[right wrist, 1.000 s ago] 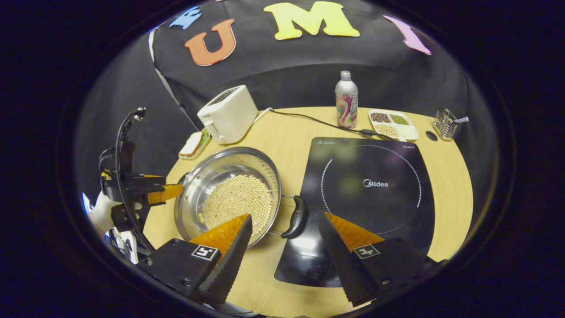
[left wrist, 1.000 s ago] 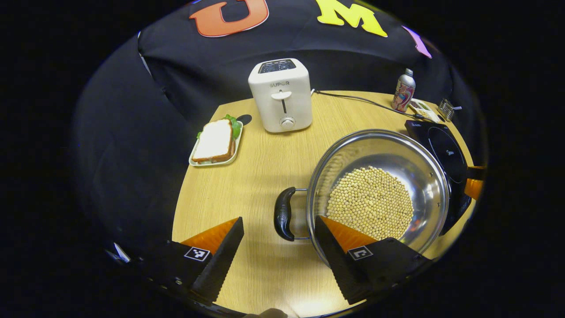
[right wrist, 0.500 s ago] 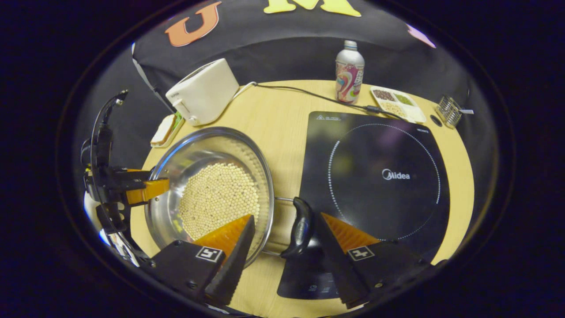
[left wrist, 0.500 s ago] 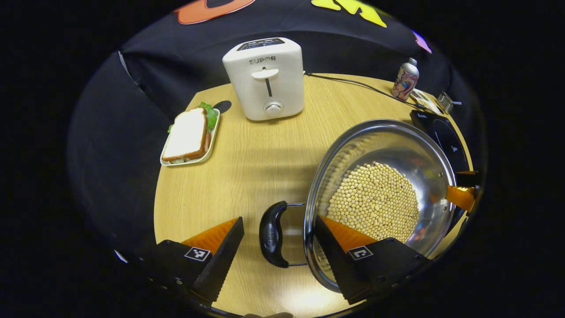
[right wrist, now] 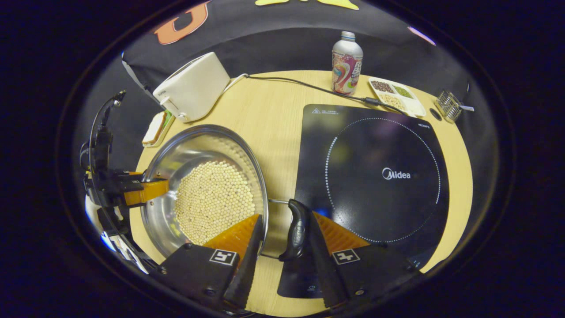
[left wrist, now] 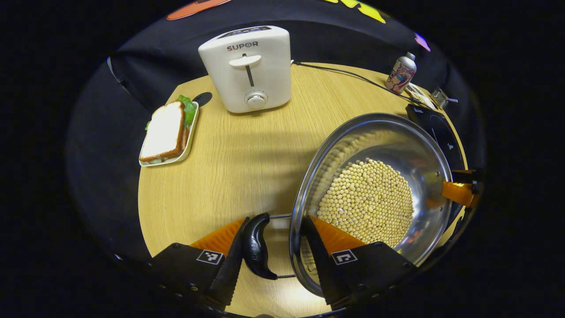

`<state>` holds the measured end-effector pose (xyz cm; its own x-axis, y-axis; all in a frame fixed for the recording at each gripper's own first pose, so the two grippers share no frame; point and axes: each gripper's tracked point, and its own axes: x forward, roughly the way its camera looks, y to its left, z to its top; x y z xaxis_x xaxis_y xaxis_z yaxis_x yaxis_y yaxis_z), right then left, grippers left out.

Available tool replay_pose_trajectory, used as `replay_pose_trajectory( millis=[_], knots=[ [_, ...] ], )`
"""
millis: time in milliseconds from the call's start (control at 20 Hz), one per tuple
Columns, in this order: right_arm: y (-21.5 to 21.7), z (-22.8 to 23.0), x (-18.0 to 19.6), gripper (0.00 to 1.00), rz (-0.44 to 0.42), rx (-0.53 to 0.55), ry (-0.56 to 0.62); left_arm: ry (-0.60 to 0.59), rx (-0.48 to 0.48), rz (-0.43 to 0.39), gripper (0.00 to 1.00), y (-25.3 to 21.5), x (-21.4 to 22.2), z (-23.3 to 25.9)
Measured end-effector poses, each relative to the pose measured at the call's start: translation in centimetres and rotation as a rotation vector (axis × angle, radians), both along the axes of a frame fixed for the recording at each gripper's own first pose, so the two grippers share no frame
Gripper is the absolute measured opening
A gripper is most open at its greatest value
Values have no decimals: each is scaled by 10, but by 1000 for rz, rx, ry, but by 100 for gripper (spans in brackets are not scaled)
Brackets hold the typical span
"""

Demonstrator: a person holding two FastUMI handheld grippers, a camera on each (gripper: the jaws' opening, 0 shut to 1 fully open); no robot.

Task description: First push the handle of the pot to place it horizontally, then grasp the pot with both hands and set it on the induction cooktop.

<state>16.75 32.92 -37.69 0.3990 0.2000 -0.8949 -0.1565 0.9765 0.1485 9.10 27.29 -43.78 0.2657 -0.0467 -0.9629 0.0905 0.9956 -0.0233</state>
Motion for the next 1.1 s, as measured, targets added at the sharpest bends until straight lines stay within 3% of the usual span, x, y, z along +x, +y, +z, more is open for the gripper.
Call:
replay_pose_trajectory(
  millis=[150, 200, 250, 400, 450, 500, 650, 700, 750, 850, 900, 1000, 1050, 1100],
  knots=[
    [0, -1, 1, 60, 9, 9, -20, 11, 2, 16, 72, 0, -2, 1],
    [0, -1, 2, 60, 13, 10, -24, 18, -1, 21, 82, 0, -3, 1],
    [0, -2, 2, 60, 11, 15, -28, 21, -11, 24, 72, -1, -3, 2],
    [0, -1, 4, 60, 41, 3, -51, 18, -10, 27, 68, -1, -4, 3],
    [0, -2, 3, 62, 37, 4, -51, 19, -5, 32, 77, 0, -8, 6],
    [0, -3, 3, 58, 31, 12, -51, 19, -9, 46, 66, -2, -8, 5],
    [-4, 3, -4, 55, 18, 44, -41, -20, -37, 48, 62, -3, -10, 25],
    [-4, 9, -4, 55, 11, 63, -55, -29, -36, 43, 50, -4, -14, 34],
    [-7, 13, -6, 54, 14, 66, -72, -41, -39, 41, 59, -6, -15, 40],
    [-11, 25, -7, 53, 31, 68, -105, -54, -48, 54, 57, -7, -20, 55],
    [-12, 29, -9, 53, 33, 69, -108, -56, -54, 63, 47, -7, -22, 59],
    [-16, 40, -14, 56, 28, 78, -110, -71, -45, 46, 47, -12, -22, 73],
    [-20, 44, -14, 53, 26, 81, -116, -87, -40, 31, 57, -16, -21, 80],
    [-25, 49, -15, 53, 25, 82, -118, -90, -38, 29, 57, -19, -22, 86]
  ],
)
